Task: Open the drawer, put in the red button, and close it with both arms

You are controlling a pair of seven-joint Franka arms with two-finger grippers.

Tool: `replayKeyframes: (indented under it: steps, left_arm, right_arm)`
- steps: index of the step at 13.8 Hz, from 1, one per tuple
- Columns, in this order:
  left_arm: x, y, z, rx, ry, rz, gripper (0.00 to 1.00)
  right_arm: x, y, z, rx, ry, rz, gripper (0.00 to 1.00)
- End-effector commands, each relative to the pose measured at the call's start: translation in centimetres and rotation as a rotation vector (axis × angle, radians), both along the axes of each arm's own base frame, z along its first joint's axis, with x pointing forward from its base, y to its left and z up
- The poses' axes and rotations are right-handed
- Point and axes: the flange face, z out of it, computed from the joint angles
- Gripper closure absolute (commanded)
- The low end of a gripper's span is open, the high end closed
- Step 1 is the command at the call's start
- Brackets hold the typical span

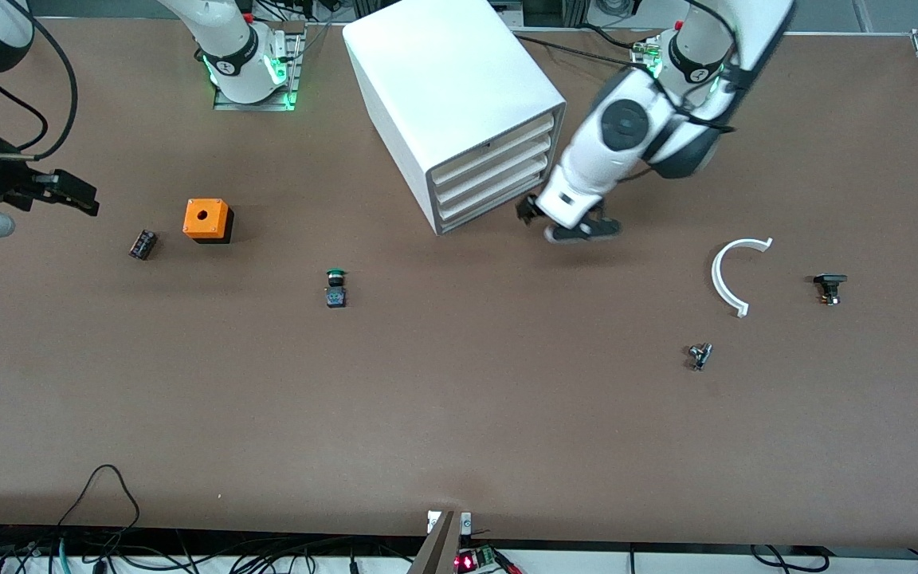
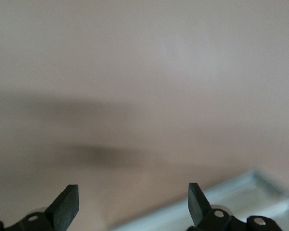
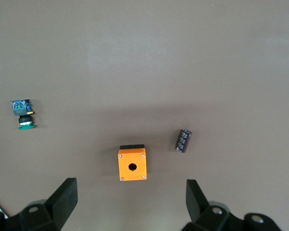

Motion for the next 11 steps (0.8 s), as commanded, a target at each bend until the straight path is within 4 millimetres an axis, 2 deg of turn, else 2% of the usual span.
replayKeyframes:
  steps: [1,3,5,6,8,11]
  left_arm:
    - [3.4,6.3,6.0,0.049,-0.083,0.095,0.0]
    - [2.6,8.8,11.3,0.112,-0.124,0.006,0.0]
    - [3.2,13.2,17.4,0.156,-0.078,-0.096,0.0]
    - [3.6,15.1,19.3,0.158,-0.047,-0.156,0.0]
    - [4.0,20.3,23.3,0.157,-0.036,-0.168,0.0]
    - [3.3,23.9,28.2,0.154,0.004,-0.182,0.0]
  right_arm:
    - [-0.6,0.1,0.0,0.02,-0.032,0.016,0.0]
    - [0.1,0.1,0.1,0.015,-0.06,0.03,0.0]
    - [1.0,0.2,0.6,0.014,-0.071,0.03,0.0]
    - [1.1,0.2,1.1,0.012,-0.073,0.034,0.0]
    - [1.1,0.8,1.7,0.007,-0.082,0.046,0.0]
    - [1.0,0.3,1.8,0.015,-0.084,0.034,0.0]
